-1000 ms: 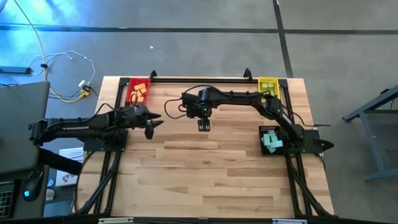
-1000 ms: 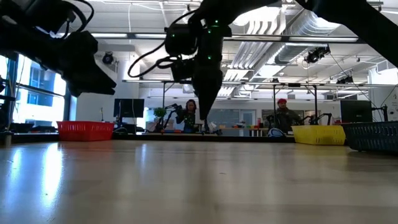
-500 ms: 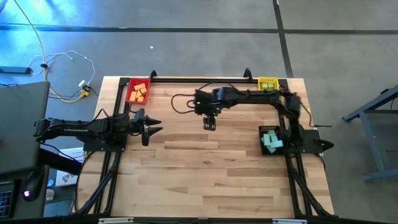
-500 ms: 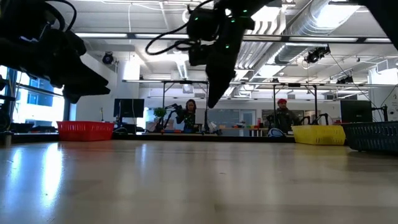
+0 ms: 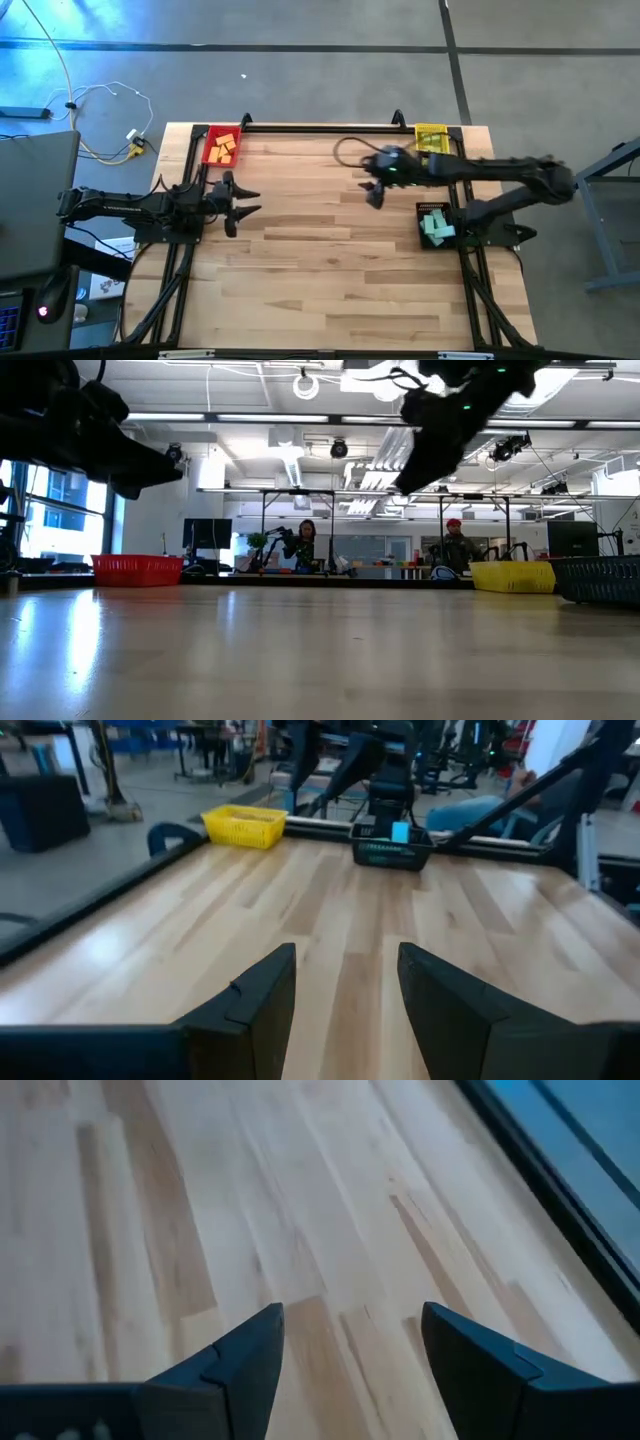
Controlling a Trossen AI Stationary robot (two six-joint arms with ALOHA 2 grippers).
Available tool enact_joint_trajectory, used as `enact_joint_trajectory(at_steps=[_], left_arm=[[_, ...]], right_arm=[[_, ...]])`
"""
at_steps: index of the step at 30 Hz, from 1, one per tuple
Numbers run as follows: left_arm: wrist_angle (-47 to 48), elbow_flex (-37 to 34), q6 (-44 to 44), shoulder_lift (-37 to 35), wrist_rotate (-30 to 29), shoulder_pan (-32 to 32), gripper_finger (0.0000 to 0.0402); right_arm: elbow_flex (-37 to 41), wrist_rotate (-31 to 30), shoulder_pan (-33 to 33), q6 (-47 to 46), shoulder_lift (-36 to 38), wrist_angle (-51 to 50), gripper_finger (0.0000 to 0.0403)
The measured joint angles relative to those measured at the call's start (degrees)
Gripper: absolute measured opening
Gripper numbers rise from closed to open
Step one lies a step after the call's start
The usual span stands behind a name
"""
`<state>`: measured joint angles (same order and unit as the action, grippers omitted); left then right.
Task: Sort & place blocks by color
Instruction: Return to Home Position
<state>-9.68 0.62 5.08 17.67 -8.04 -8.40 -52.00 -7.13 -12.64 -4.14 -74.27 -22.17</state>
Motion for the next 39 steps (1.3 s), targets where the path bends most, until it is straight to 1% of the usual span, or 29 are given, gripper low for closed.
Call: enact_joint_trajectory(at_steps=[4, 9, 14, 18, 23, 30, 39], left_arm=[[-0.28, 0.02, -2.11, 0.01, -2.21, 0.0, 0.0165], [-0.52, 0.04, -2.95, 0.02, -2.7, 0.0, 0.0165], [-0.5, 0.04, -4.99, 0.02, -3.78, -0.02, 0.0165], [-0.5, 0.04, -5.7, 0.02, -4.27, -0.04, 0.0165], [-0.5, 0.04, -5.38, 0.02, -4.37, -0.04, 0.0165], [-0.48, 0.04, -5.31, 0.02, -4.36, -0.04, 0.0165], [-0.48, 0.07, -5.31, 0.04, -4.36, -0.04, 0.0165]], right_arm=[[9.79, -0.36, 0.0, -3.4, 11.8, 5.7, 0.0224], [20.02, -1.27, 0.0, -6.37, 25.04, 12.38, 0.0224], [26.87, -1.21, 0.03, -6.43, 35.36, 15.7, 0.0224], [30.17, -1.21, 0.02, -6.41, 41.75, 16.06, 0.0224], [31.44, -1.17, 0.02, -6.09, 47.05, 15.26, 0.0224], [31.84, -1.28, 0.02, -3.43, 50.48, 11.9, 0.0224], [43.56, -1.33, 0.02, -4.88, 52.27, 24.9, 0.0224]])
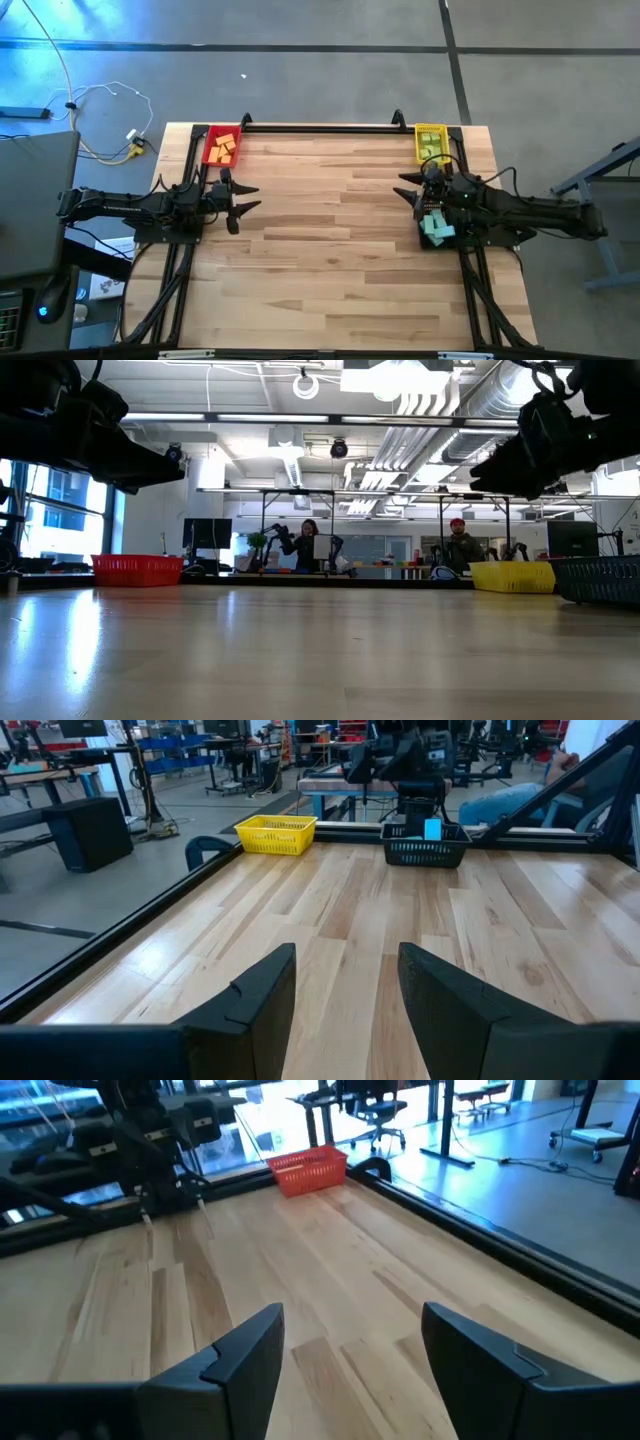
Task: Sort & place blocks by color
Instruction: Return to Home Position
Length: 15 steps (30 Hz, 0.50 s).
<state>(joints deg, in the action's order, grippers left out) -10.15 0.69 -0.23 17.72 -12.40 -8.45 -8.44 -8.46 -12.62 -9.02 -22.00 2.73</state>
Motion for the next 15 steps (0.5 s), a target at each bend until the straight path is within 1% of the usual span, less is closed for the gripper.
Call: enact_joint_trajectory(at_steps=[4, 8, 15], left_arm=[[0.0, 0.0, 0.0, 0.0, 0.0, 0.0, 0.0165], [0.0, 0.0, 0.0, 0.0, 0.0, 0.0, 0.0165], [0.0, 0.0, 0.01, 0.0, 0.0, 0.01, 0.0165]], right_arm=[[2.61, -0.07, 0.0, -0.06, 2.34, 0.09, 0.0224], [3.38, -0.1, -0.02, 0.06, 5.79, -0.5, 0.0224], [3.4, -0.13, -0.04, 1.32, 12.0, -6.26, 0.0224]])
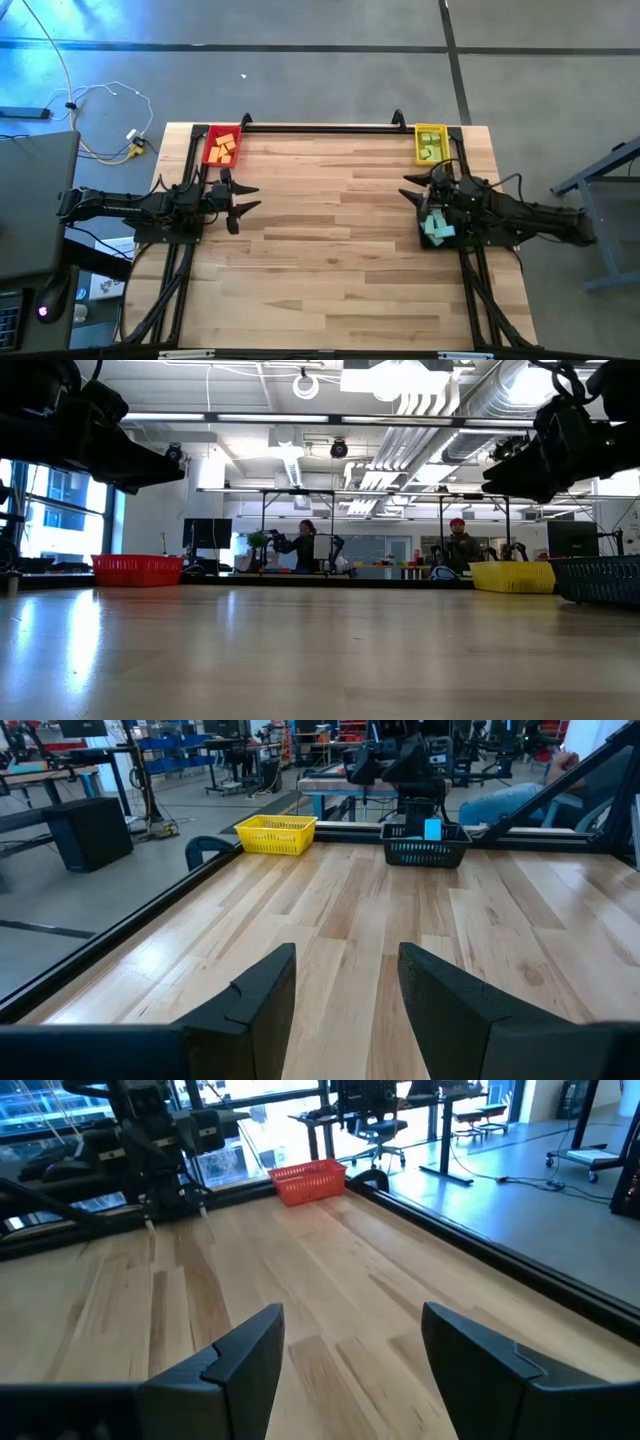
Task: Sort & place blocks by color
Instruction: Return to Home Position
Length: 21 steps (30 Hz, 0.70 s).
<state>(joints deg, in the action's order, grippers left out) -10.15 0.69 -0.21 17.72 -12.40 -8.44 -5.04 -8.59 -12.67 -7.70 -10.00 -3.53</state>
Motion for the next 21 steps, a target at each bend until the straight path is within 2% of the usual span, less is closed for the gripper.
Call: enact_joint_trajectory(at_steps=[12, 21], left_arm=[[0.0, 0.0, 0.01, 0.0, 0.0, 0.0, 0.0165], [0.02, 0.02, 0.01, 0.0, 0.0, -0.01, 0.0165]], right_arm=[[0.0, -1.33, 0.0, 0.46, 8.26, -7.54, 0.0224], [-0.02, -4.28, -0.02, -0.1, 9.73, -9.14, 0.0224]])
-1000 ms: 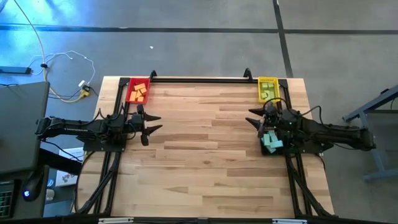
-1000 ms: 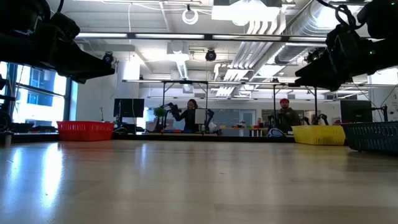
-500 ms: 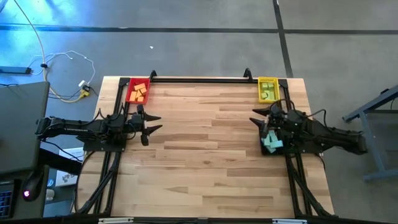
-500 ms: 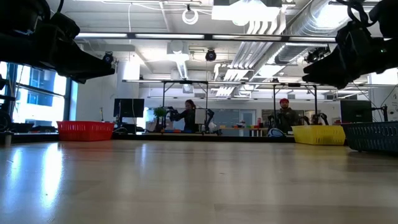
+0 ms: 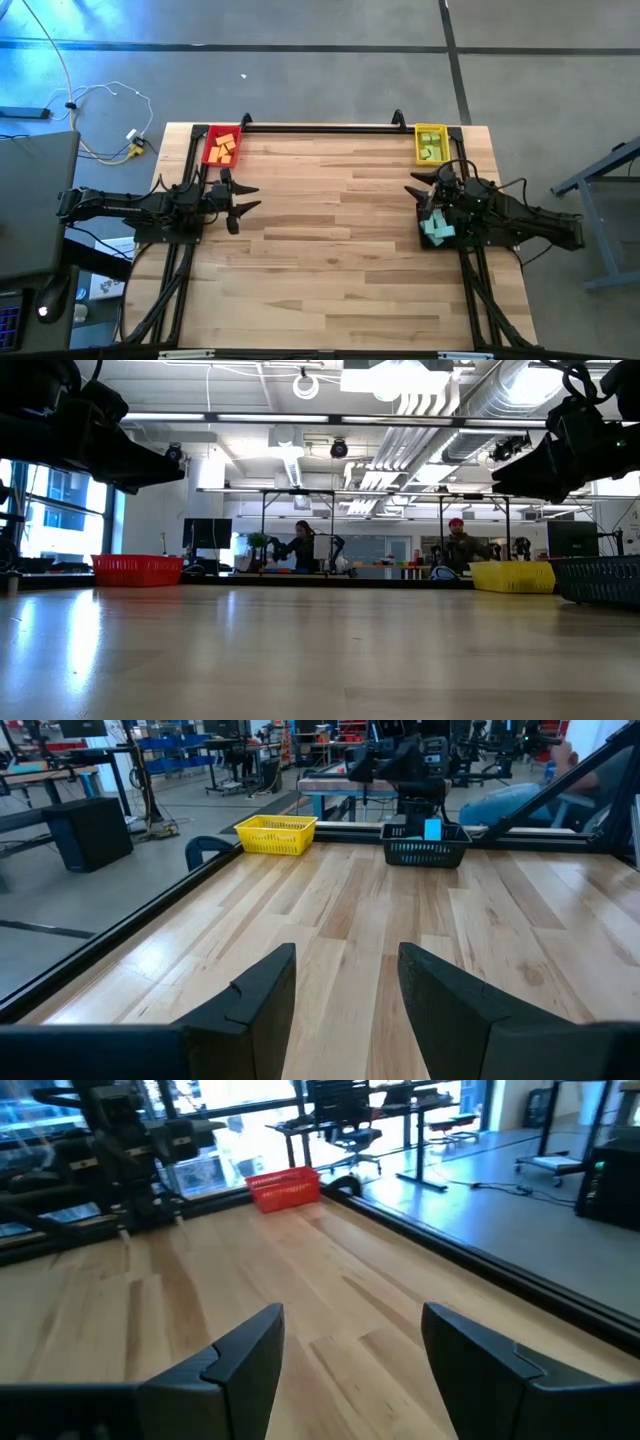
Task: Sort & place blocks by color
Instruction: Return to Home Position
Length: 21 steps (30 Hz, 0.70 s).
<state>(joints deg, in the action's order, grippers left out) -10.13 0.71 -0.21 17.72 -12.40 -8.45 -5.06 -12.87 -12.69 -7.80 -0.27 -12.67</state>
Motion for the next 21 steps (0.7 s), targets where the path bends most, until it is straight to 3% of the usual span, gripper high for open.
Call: enact_joint_trajectory(at_steps=[4, 21], left_arm=[[-0.02, 0.0, 0.0, -0.01, 0.0, 0.0, 0.0165], [0.0, 0.0, 0.0, 0.0, 0.0, 0.02, 0.0165]], right_arm=[[0.0, -2.04, -0.01, 0.72, 0.0, 0.0, 0.0224], [0.0, -0.5, 0.02, 5.25, -0.02, -0.13, 0.0224]])
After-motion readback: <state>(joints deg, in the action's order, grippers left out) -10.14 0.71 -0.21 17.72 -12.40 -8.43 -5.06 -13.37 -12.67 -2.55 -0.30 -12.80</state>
